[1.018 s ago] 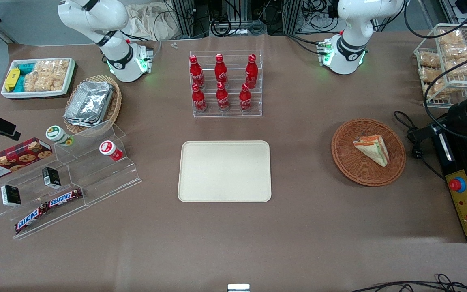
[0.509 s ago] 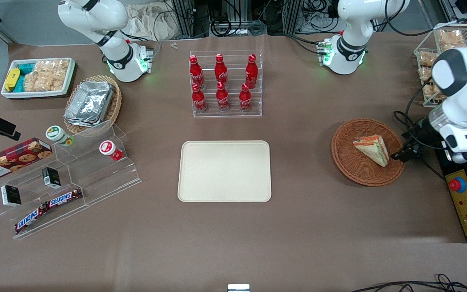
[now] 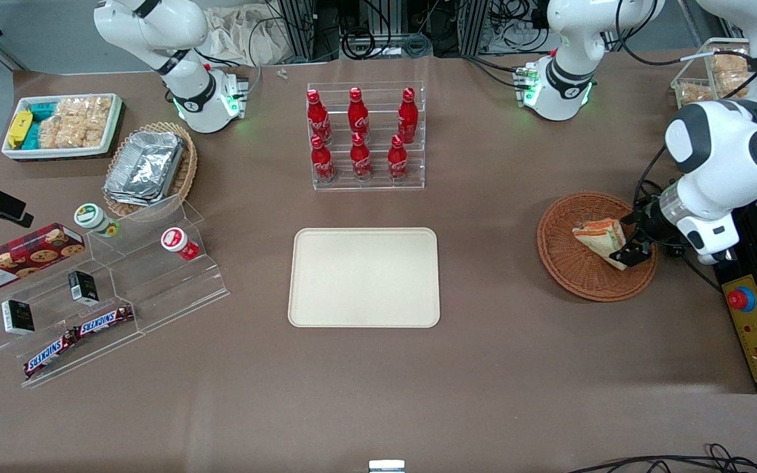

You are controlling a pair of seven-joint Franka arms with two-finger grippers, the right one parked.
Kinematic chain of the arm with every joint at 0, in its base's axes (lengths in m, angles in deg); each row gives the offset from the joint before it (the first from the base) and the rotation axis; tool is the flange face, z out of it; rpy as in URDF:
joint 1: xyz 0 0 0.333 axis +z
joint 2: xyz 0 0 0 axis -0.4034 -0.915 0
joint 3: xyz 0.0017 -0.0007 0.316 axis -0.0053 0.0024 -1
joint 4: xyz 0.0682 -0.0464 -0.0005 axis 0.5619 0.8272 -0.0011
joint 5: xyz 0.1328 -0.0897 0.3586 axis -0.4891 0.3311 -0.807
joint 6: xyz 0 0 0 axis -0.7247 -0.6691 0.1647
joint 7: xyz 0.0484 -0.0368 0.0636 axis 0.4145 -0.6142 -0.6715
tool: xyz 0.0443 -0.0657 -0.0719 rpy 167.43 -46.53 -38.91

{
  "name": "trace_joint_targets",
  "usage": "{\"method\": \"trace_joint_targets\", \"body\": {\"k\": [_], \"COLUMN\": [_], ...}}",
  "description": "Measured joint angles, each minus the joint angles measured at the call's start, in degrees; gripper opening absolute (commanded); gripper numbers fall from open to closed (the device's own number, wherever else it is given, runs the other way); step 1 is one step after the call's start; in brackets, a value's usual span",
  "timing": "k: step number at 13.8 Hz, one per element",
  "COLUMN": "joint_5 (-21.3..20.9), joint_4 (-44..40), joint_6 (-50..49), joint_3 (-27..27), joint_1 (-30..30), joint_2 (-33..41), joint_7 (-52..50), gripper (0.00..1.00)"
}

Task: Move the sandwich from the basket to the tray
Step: 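Move the left gripper down over the wrapped sandwich in the wicker basket, then align the open left gripper around the sandwich's pointed end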

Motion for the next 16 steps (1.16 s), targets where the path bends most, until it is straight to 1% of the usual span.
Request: {"method": "trace_joint_targets", "body": {"k": [3,7,13,16], "joint_5": [0.0,0.0,0.0,0.0], "joint_4": [0.7,2.0,7.4,8.6], "joint_6": [0.6,0.9,9.1,10.2], "joint_3": [-0.1,-0.9,-1.8,-2.8], "joint_1": [0.1,1.0,1.6,1.7], "joint_2": [-2.0,-2.4,-3.7,-4.0], "joint_7": [-0.9,-1.1,-1.1,-1.1], "gripper": [1.00,1.00,1.00,1.00]}}
